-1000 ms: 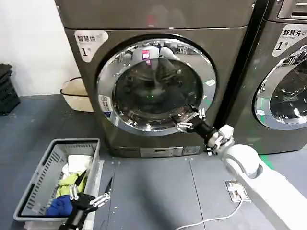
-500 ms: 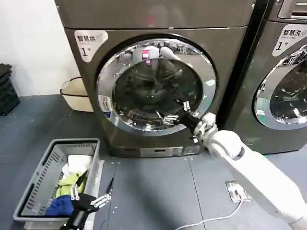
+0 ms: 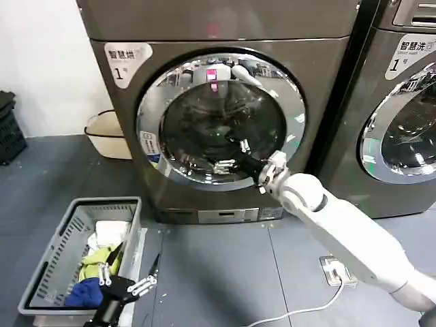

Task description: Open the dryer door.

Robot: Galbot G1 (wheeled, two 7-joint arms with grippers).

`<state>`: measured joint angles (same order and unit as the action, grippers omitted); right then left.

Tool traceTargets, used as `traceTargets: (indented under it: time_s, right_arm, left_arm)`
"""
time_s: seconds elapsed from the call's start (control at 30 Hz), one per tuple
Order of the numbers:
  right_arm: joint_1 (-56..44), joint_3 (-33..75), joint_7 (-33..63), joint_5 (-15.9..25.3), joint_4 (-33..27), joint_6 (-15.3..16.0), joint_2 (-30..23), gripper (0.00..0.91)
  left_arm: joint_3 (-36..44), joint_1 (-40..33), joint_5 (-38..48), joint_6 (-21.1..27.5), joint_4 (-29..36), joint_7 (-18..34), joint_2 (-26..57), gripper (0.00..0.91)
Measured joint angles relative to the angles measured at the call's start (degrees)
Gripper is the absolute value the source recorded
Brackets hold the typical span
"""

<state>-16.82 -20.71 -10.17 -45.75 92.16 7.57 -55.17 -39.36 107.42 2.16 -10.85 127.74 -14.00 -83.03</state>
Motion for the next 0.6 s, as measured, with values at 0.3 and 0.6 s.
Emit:
traceTargets:
  time_s: [0.3, 0.6]
  right_arm:
    - [1.78, -2.5, 0.3, -1.0, -0.46, 0.67, -2.68, 0.907]
    - [3.7, -4.91, 0.74, -1.54, -1.62, 1.04, -5.47, 0.907]
  left_arm:
    - [-0.03, -0.19, -0.02, 0.01, -0.12, -0.05, -0.13, 0.907]
    - [-0.07, -0.36, -0.01, 0.04, -0.31, -0.14, -0.31, 0.907]
